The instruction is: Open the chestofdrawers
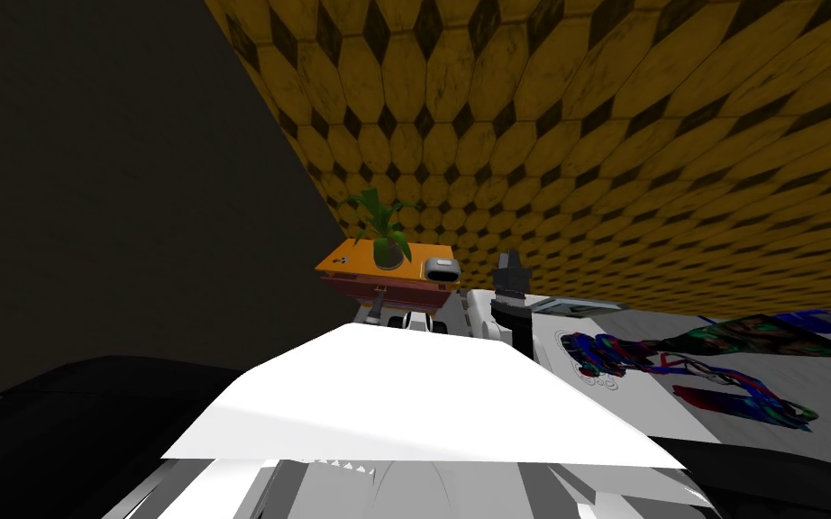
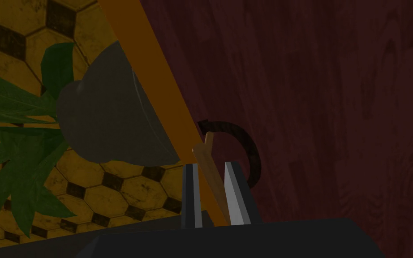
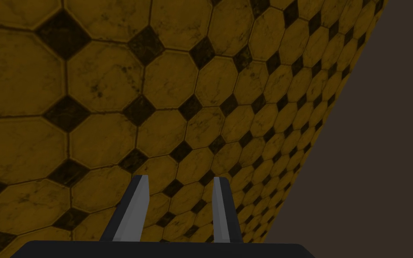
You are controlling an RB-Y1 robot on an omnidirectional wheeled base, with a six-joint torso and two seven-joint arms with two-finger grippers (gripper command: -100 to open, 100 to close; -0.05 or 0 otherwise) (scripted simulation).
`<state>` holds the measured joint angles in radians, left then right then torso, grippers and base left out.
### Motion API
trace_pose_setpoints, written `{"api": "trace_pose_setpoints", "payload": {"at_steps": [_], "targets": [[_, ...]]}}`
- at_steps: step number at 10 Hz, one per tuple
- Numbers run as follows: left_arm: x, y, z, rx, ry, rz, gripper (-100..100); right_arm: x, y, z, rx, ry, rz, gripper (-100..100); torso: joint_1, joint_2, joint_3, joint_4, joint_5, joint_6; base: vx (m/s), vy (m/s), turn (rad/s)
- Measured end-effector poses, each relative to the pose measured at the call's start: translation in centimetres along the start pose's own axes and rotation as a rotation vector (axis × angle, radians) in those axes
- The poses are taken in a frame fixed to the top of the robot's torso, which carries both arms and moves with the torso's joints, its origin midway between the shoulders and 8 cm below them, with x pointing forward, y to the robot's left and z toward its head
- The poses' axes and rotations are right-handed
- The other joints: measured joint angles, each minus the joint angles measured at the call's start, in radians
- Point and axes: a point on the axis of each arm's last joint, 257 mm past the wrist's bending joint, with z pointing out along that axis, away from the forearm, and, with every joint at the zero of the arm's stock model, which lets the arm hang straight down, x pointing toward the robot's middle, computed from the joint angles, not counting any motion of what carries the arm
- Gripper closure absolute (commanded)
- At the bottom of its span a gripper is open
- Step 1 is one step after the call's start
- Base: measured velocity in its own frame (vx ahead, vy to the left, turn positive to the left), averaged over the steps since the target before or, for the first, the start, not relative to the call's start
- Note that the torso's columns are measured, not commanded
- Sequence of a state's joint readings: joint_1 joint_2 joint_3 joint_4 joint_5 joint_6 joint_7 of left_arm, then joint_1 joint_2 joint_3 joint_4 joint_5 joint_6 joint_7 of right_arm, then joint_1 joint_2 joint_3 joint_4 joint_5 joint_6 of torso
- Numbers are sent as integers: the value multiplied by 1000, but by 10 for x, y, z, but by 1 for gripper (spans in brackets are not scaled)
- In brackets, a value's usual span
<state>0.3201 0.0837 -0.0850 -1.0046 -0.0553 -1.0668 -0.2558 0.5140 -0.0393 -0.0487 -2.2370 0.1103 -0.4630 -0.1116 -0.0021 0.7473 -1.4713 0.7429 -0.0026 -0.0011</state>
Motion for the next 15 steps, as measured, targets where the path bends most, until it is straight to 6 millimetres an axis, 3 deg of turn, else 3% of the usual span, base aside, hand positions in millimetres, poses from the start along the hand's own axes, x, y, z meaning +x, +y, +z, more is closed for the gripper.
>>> {"api": "trace_pose_setpoints", "payload": {"at_steps": [4, 15], "targets": [[-5, 5, 0, -24, 10, -1, 100, 0, 0, 0, 0, 0, 0, 0, -2, -9, -5, -1, -1, 1, -78, -12, 31], [6, 17, 71, 23, 80, -20, 100, 0, 0, 0, 0, 0, 0, 0, -1, -7, -4, -4, 2, 3, -100, -18, 77]]}}
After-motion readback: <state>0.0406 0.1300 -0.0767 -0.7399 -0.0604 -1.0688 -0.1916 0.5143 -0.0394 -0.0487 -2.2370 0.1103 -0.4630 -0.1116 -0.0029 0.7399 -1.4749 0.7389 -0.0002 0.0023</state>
